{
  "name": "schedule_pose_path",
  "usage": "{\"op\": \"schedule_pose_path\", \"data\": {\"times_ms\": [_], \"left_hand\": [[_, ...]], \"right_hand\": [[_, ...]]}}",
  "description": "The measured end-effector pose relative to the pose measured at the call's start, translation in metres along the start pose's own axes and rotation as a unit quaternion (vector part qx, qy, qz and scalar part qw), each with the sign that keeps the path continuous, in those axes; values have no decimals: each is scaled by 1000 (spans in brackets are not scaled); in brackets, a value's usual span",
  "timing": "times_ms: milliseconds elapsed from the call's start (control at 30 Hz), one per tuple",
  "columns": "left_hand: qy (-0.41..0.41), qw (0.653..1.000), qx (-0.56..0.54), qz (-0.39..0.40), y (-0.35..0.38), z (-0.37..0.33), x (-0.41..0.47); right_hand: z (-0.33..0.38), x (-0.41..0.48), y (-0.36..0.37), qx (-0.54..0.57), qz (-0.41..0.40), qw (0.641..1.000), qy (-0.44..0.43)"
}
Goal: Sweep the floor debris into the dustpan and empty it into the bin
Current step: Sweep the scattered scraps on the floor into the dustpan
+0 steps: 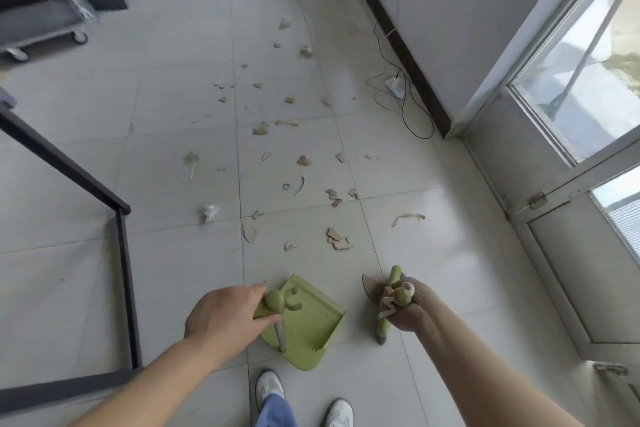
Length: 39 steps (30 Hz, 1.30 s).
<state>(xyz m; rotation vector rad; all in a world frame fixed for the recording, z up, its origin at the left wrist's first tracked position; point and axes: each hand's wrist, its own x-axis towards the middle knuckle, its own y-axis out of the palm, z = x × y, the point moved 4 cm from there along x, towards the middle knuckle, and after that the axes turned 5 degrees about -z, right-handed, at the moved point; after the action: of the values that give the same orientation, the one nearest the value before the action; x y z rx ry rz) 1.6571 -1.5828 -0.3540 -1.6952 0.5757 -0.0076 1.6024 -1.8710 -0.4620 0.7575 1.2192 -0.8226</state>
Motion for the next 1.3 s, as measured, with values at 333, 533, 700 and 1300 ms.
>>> {"op": "schedule_pose_path", "data": {"times_ms": [333, 533, 700, 1300], "left_hand": [[-27, 1000, 8, 5, -19, 58, 13], [-40, 999, 23, -8, -27, 87, 25], [-53, 998, 18, -16, -29, 109, 31], [-95, 995, -17, -22, -44, 158, 26]], "right_hand": [[-6, -16, 112, -45, 56, 997, -13], [-8, -11, 165, -55, 85, 995, -4], [-16, -8, 191, -73, 78, 994, 15], [-43, -24, 238, -163, 191, 965, 72]]}}
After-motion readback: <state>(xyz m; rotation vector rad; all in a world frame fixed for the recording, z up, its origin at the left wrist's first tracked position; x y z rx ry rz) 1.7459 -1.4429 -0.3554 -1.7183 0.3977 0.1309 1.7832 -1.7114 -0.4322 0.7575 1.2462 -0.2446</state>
